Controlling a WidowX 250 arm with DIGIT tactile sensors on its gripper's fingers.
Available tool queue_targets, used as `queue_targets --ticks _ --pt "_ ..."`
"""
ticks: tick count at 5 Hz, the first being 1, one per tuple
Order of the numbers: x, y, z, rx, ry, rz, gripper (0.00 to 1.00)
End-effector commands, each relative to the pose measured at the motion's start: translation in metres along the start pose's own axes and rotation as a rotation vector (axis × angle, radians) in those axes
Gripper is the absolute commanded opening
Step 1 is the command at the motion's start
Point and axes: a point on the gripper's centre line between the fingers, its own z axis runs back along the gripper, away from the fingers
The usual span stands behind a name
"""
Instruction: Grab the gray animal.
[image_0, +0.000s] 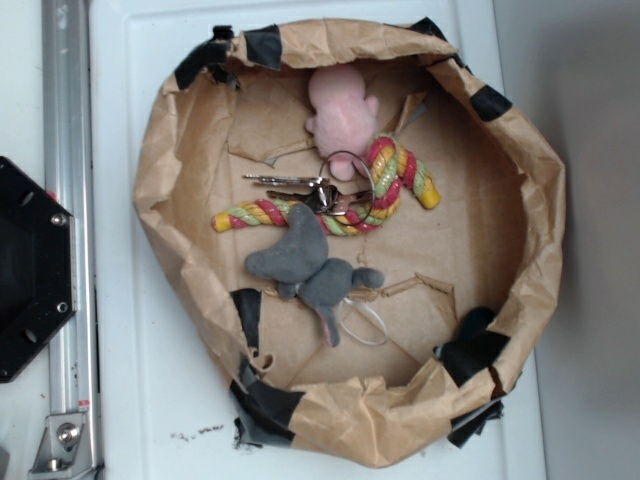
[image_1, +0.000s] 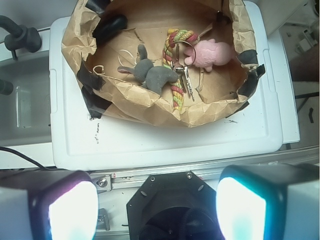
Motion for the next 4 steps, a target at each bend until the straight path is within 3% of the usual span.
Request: queue_targets --ticks 1,3,4 --pt "0.0 0.0 0.0 0.0 0.0 0.0 1.0" --pt "0.092 0.001 -0.067 -0.022 0.063 -0.101 1.0" --pt "0.125 0.011 -0.124 -0.091 0.128 -0.06 1.0"
